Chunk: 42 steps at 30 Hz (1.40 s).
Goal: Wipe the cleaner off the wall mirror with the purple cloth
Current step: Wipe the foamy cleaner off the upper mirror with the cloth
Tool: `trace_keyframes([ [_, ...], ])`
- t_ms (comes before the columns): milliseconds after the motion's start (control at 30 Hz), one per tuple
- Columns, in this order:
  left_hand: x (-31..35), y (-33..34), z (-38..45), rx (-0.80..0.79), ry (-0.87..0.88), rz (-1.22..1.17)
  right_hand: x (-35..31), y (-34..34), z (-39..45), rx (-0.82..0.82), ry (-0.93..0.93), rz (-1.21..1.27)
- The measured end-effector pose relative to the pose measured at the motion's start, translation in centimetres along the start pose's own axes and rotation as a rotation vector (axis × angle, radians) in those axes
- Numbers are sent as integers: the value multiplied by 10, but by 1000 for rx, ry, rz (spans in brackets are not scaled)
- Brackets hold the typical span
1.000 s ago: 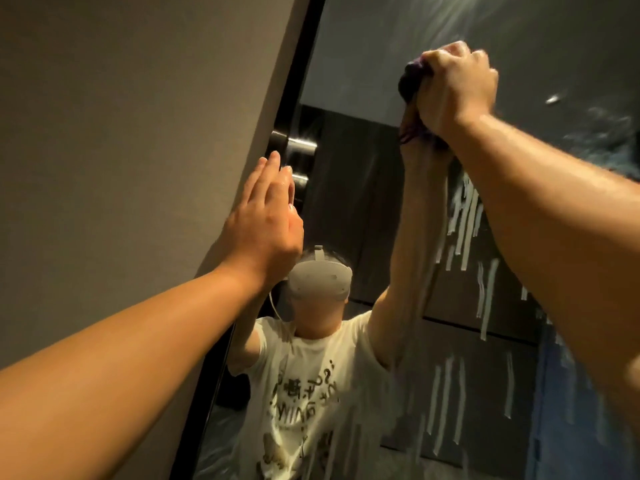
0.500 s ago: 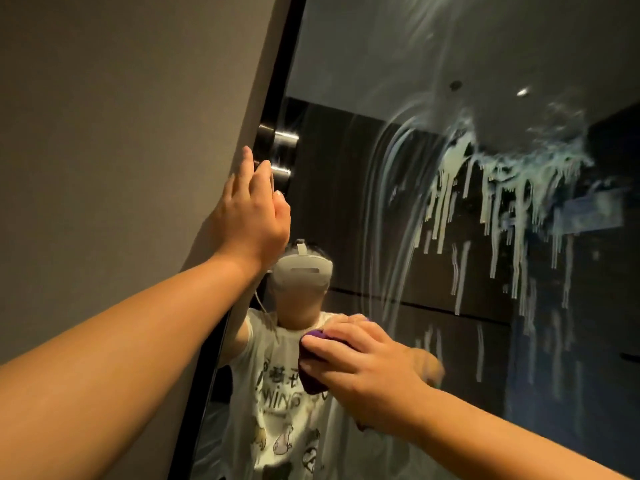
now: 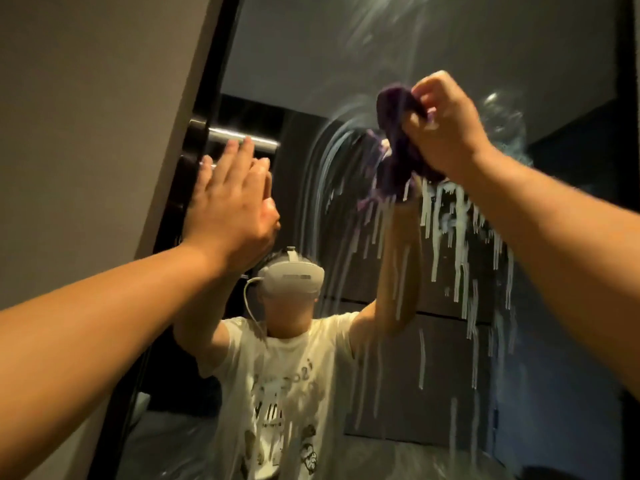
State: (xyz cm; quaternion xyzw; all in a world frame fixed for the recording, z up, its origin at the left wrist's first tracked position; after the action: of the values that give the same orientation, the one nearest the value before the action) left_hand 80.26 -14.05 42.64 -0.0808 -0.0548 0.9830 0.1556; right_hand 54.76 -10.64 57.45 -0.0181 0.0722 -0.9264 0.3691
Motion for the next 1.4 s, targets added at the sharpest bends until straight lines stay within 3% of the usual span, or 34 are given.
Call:
trace_keyframes([
  [133,10,13,27,1,-37,11,5,-5,68,80,-19,-79],
  [267,11,20,25,-8,-37,46,16,-8,99,187,-74,-483],
  [400,9,18,25,-6,-18,45,18,-11,92,219,-154,-635],
  [467,8,18,23,1,-12,41,21,2,69,156,-222,-710],
  [567,8,19,22,11,-16,37,29,13,46,167,-257,-668],
  [700,10,20,23,28,-13,32,9,15,86,224,-184,-649],
  [900,7,21,23,71,-7,35,-6,40,107,138,-233,-670],
  [1000,7,21,24,104,1,12,-16,57,60,86,-392,-702],
  [1100,6,18,24,145,-22,-69,-21,81,-45,128,-587,-650],
  [1267,4,14,22,154,-1,-75,-15,119,-229,-138,-752,-479],
  [1400,3,17,20,153,15,-26,-14,116,-268,-272,-857,-428],
])
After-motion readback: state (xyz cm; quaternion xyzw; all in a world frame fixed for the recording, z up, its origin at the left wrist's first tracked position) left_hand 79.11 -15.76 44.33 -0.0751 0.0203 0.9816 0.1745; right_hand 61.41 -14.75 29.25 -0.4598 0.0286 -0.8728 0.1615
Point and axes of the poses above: each hand's wrist, its own z-axis towards the middle knuckle, its own y-axis out of the palm, x = y × z, the point moved 4 cm from there along z, towards the middle knuckle, and after that the axes turned 9 degrees about y, right-handed, at the moved point
